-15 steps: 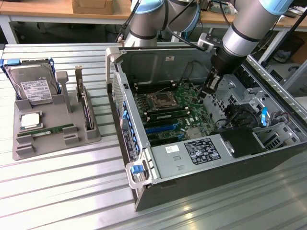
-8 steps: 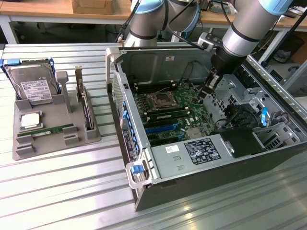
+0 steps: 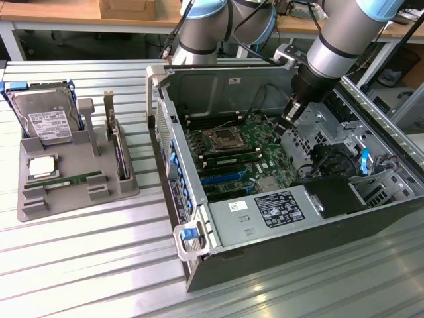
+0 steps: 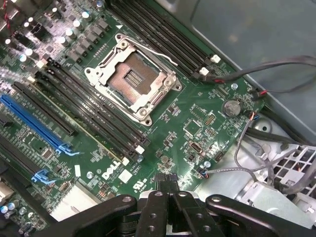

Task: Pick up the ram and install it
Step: 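Press down the ram until it locks into place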

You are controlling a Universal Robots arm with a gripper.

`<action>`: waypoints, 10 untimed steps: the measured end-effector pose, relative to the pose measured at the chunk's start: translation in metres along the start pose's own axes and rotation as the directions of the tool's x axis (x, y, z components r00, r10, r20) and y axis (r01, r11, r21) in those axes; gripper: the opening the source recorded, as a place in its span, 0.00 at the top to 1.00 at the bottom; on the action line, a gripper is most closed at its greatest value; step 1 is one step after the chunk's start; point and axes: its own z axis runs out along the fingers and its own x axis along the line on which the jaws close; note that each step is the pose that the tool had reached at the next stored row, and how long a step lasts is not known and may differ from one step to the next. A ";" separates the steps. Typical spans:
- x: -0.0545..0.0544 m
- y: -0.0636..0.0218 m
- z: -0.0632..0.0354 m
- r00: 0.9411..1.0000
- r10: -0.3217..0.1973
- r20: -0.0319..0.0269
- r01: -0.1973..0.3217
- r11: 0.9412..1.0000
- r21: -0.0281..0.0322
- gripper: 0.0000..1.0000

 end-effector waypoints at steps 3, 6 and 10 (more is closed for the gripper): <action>0.000 0.0000 0.0000 0.999 0.048 0.005 -0.048 0.999 0.002 0.90; 0.000 0.0000 0.0000 0.995 0.096 0.009 -0.096 0.995 0.003 0.90; 0.000 0.0000 0.0001 0.986 0.164 0.016 -0.164 0.986 0.005 0.90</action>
